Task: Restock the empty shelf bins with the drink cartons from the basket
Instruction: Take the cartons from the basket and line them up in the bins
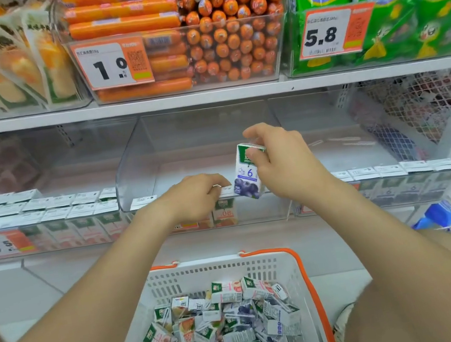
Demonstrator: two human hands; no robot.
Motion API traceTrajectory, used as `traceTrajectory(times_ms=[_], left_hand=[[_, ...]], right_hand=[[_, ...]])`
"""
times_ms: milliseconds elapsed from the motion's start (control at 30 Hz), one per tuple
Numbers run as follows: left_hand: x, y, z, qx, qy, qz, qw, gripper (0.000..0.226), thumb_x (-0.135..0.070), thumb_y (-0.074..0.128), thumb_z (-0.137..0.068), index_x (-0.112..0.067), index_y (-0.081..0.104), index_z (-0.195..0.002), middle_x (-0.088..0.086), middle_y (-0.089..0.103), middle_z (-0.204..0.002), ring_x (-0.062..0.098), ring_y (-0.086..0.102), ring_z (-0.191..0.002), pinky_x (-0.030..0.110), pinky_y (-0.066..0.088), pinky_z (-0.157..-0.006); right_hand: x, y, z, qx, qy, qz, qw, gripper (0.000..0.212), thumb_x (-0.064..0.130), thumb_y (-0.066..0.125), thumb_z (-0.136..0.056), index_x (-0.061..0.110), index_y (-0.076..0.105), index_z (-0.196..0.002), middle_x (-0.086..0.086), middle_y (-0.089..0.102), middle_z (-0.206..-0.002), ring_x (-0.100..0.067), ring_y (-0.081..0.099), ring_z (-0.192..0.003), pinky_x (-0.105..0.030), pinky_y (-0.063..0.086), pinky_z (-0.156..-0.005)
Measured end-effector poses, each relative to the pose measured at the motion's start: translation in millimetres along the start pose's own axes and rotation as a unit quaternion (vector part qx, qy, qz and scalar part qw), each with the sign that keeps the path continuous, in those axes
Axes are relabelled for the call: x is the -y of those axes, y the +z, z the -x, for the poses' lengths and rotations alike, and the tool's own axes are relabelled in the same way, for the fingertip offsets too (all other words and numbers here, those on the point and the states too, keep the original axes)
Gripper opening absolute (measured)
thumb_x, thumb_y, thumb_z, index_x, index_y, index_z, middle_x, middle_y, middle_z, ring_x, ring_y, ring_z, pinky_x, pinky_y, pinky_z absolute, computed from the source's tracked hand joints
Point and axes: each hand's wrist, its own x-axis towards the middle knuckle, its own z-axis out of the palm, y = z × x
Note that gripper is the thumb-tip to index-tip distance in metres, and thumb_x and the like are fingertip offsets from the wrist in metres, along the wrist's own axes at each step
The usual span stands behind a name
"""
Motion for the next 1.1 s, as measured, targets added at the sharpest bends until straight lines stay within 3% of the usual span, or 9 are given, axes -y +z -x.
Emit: traceTrajectory(times_ms=[100, 233, 300, 400, 467, 600, 800, 967, 1100], left_hand=[[-17, 0, 10, -0.094, 0.021, 0.023, 0.995, 0.034, -0.038, 0.032, -0.094, -0.041, 0.063, -0.106, 0.000, 0.062, -0.103, 0.030, 0.058, -0.104, 0.048, 0.049, -0.096], [-61, -6, 19, -0.161, 0.101, 0.264, 0.946, 0.027, -0.019, 0.049, -0.102, -0.028, 0.070, -0.116, -0.014, 0.078, -0.100, 0.003, 0.071, -0.100, 0.026, 0.049, -0.092], [-77, -9, 17, -0.172, 0.126, 0.326, 0.921, 0.024, -0.015, 0.057, -0.102, -0.026, 0.071, -0.119, -0.012, 0.080, -0.098, 0.004, 0.074, -0.099, 0.025, 0.052, -0.091], [-87, -4, 1, -0.189, 0.144, 0.325, 0.915, 0.031, -0.015, 0.061, -0.101, -0.026, 0.067, -0.130, -0.012, 0.078, -0.108, 0.007, 0.073, -0.103, 0.028, 0.053, -0.093], [-95, 3, -10, -0.199, 0.141, 0.314, 0.917, 0.035, -0.020, 0.060, -0.103, -0.030, 0.062, -0.136, -0.015, 0.074, -0.119, 0.005, 0.069, -0.109, 0.026, 0.050, -0.093], [-109, 29, -22, -0.238, 0.107, 0.197, 0.945, 0.038, -0.020, 0.065, -0.098, -0.027, 0.061, -0.135, -0.009, 0.060, -0.131, 0.011, 0.059, -0.114, 0.028, 0.044, -0.099], [-121, 67, -20, -0.227, 0.124, 0.128, 0.957, 0.034, -0.037, 0.069, -0.096, -0.034, 0.053, -0.126, -0.012, 0.047, -0.130, 0.020, 0.057, -0.113, 0.044, 0.048, -0.098], [-118, 79, -20, -0.248, 0.135, 0.137, 0.949, 0.030, -0.026, 0.071, -0.097, -0.032, 0.059, -0.123, -0.012, 0.046, -0.129, 0.023, 0.061, -0.098, 0.045, 0.050, -0.093], [-108, 79, -20, -0.212, 0.159, 0.115, 0.958, 0.044, -0.013, 0.070, -0.096, -0.034, 0.057, -0.133, -0.011, 0.043, -0.134, 0.022, 0.060, -0.109, 0.044, 0.049, -0.100]], right_hand=[[-1, -7, 0, 0.015, 0.000, -0.008, 1.000, 0.043, 0.021, 0.054, -0.105, 0.018, 0.051, -0.148, -0.007, 0.066, -0.134, -0.035, 0.050, -0.129, -0.036, 0.039, -0.098], [-14, -33, 3, -0.026, -0.009, -0.060, 0.998, 0.040, 0.017, 0.052, -0.104, 0.024, 0.052, -0.144, 0.007, 0.069, -0.115, -0.021, 0.058, -0.111, -0.024, 0.034, -0.081], [-24, -50, 5, -0.030, -0.010, -0.082, 0.996, 0.041, 0.021, 0.051, -0.105, 0.025, 0.052, -0.145, 0.015, 0.066, -0.107, -0.017, 0.062, -0.099, -0.026, 0.041, -0.082], [-43, -73, 7, -0.017, -0.050, -0.088, 0.995, 0.035, 0.035, 0.054, -0.098, 0.029, 0.065, -0.131, 0.008, 0.075, -0.113, -0.017, 0.072, -0.101, -0.045, 0.055, -0.095], [-57, -84, 7, -0.038, -0.073, -0.097, 0.992, 0.026, 0.037, 0.054, -0.096, 0.027, 0.066, -0.116, -0.001, 0.076, -0.105, -0.023, 0.073, -0.098, -0.054, 0.056, -0.092], [-91, -99, 1, -0.127, -0.040, 0.004, 0.991, 0.014, 0.026, 0.061, -0.096, 0.016, 0.066, -0.105, -0.007, 0.070, -0.099, -0.031, 0.065, -0.096, -0.045, 0.054, -0.086], [-140, -85, -17, 0.084, 0.058, 0.184, 0.978, 0.035, 0.012, 0.065, -0.100, 0.009, 0.064, -0.135, -0.020, 0.063, -0.131, -0.042, 0.055, -0.125, -0.047, 0.050, -0.099], [-149, -54, -26, 0.186, 0.056, 0.191, 0.962, 0.040, 0.015, 0.063, -0.099, 0.018, 0.063, -0.140, -0.013, 0.063, -0.139, -0.036, 0.059, -0.126, -0.037, 0.049, -0.095], [-153, -56, -25, 0.236, 0.077, 0.170, 0.954, 0.048, 0.015, 0.050, -0.098, 0.024, 0.058, -0.144, -0.007, 0.058, -0.148, -0.028, 0.056, -0.131, -0.038, 0.047, -0.106]])
